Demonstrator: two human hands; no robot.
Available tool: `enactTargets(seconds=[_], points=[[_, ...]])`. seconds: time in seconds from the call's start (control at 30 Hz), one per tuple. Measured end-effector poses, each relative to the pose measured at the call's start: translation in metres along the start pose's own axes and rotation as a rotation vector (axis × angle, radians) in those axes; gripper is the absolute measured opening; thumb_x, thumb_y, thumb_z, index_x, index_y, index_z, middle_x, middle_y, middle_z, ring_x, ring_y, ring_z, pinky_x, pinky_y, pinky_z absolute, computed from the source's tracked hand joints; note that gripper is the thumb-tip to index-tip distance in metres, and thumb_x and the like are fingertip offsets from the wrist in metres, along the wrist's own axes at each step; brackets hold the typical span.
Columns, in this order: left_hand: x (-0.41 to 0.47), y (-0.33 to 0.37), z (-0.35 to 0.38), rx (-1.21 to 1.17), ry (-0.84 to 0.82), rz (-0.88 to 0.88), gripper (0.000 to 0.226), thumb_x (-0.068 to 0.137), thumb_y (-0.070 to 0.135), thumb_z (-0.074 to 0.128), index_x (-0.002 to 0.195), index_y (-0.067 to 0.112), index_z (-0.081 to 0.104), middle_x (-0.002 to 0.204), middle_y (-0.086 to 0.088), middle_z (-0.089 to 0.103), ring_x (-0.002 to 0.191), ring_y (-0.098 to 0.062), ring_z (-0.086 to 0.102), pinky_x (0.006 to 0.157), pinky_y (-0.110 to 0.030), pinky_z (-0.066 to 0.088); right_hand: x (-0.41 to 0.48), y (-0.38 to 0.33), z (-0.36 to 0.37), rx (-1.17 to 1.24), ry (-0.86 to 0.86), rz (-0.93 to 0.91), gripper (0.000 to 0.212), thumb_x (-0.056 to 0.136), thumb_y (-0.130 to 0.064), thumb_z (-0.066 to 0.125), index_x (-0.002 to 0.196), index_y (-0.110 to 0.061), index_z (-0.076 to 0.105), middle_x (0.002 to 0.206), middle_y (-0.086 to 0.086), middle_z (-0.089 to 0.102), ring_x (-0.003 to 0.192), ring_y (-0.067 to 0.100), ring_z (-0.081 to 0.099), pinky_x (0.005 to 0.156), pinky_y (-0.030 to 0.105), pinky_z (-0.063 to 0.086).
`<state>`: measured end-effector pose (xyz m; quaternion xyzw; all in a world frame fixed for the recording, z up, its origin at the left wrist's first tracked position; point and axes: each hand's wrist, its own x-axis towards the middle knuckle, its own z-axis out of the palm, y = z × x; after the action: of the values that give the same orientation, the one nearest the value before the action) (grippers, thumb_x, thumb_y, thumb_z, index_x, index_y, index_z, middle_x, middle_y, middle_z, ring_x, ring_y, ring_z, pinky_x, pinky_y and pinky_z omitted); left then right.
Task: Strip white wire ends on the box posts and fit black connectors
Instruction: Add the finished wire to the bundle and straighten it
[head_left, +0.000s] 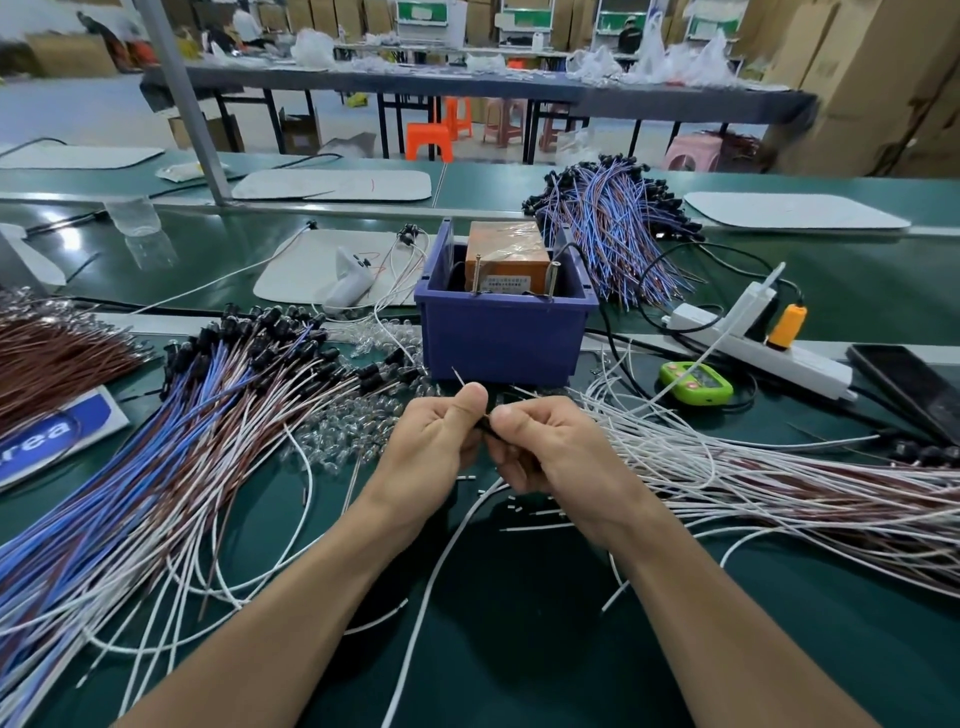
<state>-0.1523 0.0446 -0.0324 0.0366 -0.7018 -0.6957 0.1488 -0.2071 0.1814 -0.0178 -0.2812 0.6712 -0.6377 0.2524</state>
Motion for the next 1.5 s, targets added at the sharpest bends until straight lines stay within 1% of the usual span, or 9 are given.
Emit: enactTargets(seconds=[0.17, 0.3, 0.43, 0.53, 0.67, 0.8, 1.0, 1.27, 1.5], points=[[0.002, -0.006, -0.011, 0.513, 0.176, 0.165, 0.073, 0.093, 0.066, 0.047, 0.058, 0.003, 0.054, 0.049, 0.007, 0.033, 0.051, -0.01, 0.029, 0.051, -0.032, 0.026, 0.002, 0.003, -0.002, -0.259, 0.118, -0.114, 0.042, 0.094, -0.036, 0.058, 0.06, -0.01, 0.06, 0.049, 0.006, 0.051, 0.048, 0.014, 0.043, 0.048, 0.026, 0.034], [-0.001, -0.008, -0.014, 0.625, 0.248, 0.22, 0.066, 0.096, 0.065, 0.044, 0.06, 0.013, 0.062, 0.047, 0.008, 0.039, 0.049, -0.01, 0.034, 0.048, -0.025, 0.027, 0.001, 0.003, -0.001, -0.365, 0.171, -0.189, 0.043, 0.096, -0.039, 0.059, 0.062, -0.011, 0.062, 0.052, 0.009, 0.056, 0.047, 0.007, 0.043, 0.05, 0.026, 0.036], [0.005, -0.007, -0.007, 0.47, 0.28, 0.037, 0.063, 0.088, 0.063, 0.046, 0.06, 0.008, 0.06, 0.045, 0.009, 0.039, 0.048, -0.01, 0.033, 0.053, -0.034, 0.033, 0.002, 0.002, 0.002, -0.322, 0.159, -0.158, 0.044, 0.097, -0.035, 0.058, 0.063, -0.008, 0.062, 0.049, 0.011, 0.054, 0.045, 0.009, 0.042, 0.048, 0.028, 0.035], [0.009, -0.008, -0.005, 0.301, 0.256, -0.115, 0.068, 0.082, 0.057, 0.049, 0.065, -0.008, 0.06, 0.058, -0.02, 0.052, 0.06, -0.024, 0.045, 0.065, -0.049, 0.046, 0.001, 0.002, 0.004, -0.321, 0.164, -0.146, 0.044, 0.098, -0.031, 0.06, 0.062, -0.005, 0.061, 0.05, 0.015, 0.054, 0.045, 0.011, 0.04, 0.048, 0.03, 0.035], [0.007, -0.005, -0.006, 0.502, 0.349, -0.106, 0.054, 0.079, 0.056, 0.046, 0.051, 0.01, 0.047, 0.043, 0.007, 0.038, 0.055, -0.024, 0.038, 0.058, -0.039, 0.035, -0.001, 0.003, 0.007, -0.466, 0.201, -0.166, 0.045, 0.095, -0.031, 0.064, 0.053, -0.018, 0.058, 0.051, 0.008, 0.058, 0.047, 0.013, 0.045, 0.055, 0.037, 0.044], [0.008, -0.003, -0.009, 0.586, 0.371, -0.048, 0.05, 0.081, 0.054, 0.047, 0.048, 0.017, 0.056, 0.039, 0.006, 0.041, 0.051, -0.023, 0.043, 0.057, -0.04, 0.039, 0.0, 0.001, 0.009, -0.451, 0.165, -0.144, 0.042, 0.096, -0.029, 0.064, 0.058, -0.011, 0.064, 0.054, 0.005, 0.065, 0.045, 0.007, 0.049, 0.052, 0.022, 0.039], [0.012, -0.01, -0.008, -0.015, 0.082, -0.064, 0.054, 0.092, 0.039, 0.055, 0.044, 0.014, 0.056, 0.045, -0.006, 0.051, 0.045, -0.019, 0.041, 0.054, -0.033, 0.034, -0.001, 0.0, 0.005, -0.326, 0.136, -0.161, 0.039, 0.096, -0.027, 0.063, 0.06, -0.013, 0.065, 0.051, 0.004, 0.063, 0.043, 0.011, 0.046, 0.048, 0.022, 0.038], [0.006, -0.013, -0.013, 0.495, 0.333, 0.044, 0.053, 0.077, 0.056, 0.051, 0.044, 0.016, 0.04, 0.043, 0.009, 0.028, 0.043, -0.011, 0.026, 0.045, -0.028, 0.025, -0.005, 0.004, 0.012, -0.668, 0.238, -0.251, 0.036, 0.097, -0.028, 0.065, 0.064, -0.016, 0.058, 0.053, -0.003, 0.052, 0.052, 0.02, 0.046, 0.051, 0.036, 0.04], [0.012, -0.016, -0.015, 0.293, 0.27, -0.089, 0.055, 0.07, 0.059, 0.057, 0.046, 0.012, 0.039, 0.051, -0.003, 0.034, 0.052, -0.019, 0.03, 0.057, -0.045, 0.031, -0.007, 0.001, 0.015, -0.752, 0.244, -0.332, 0.026, 0.096, -0.024, 0.068, 0.073, -0.013, 0.064, 0.063, 0.001, 0.059, 0.058, 0.019, 0.047, 0.059, 0.033, 0.04]])
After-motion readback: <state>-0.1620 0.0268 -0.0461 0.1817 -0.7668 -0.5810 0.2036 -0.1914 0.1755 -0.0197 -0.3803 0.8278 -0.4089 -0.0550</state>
